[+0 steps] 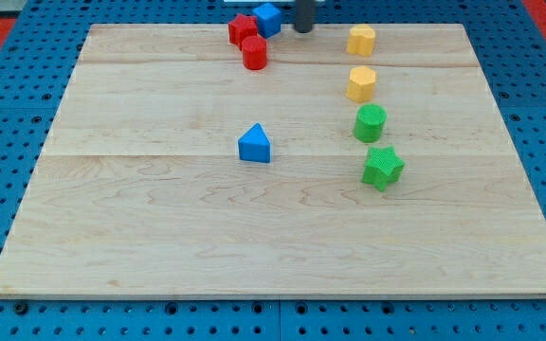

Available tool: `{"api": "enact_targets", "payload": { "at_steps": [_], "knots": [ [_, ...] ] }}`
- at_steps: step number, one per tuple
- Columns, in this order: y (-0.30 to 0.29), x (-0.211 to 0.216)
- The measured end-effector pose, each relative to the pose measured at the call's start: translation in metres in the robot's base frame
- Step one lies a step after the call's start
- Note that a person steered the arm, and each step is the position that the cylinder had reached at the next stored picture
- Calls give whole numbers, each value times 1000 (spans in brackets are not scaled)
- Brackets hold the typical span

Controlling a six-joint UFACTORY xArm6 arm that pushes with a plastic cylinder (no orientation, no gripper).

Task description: Place the red circle to the bottom left of the red star

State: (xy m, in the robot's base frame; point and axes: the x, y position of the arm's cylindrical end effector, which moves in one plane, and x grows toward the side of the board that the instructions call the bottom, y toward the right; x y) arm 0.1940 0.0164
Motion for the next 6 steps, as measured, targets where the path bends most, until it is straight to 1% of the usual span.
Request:
{"api": "enact_targets", "payload": {
  "at_steps": [1, 2, 3, 4, 5, 6],
  "knots": [
    [-16, 42],
    [-50, 72],
    [-52, 80],
    [-6, 82],
    [-23, 55],
    [-28, 45]
  ]
}}
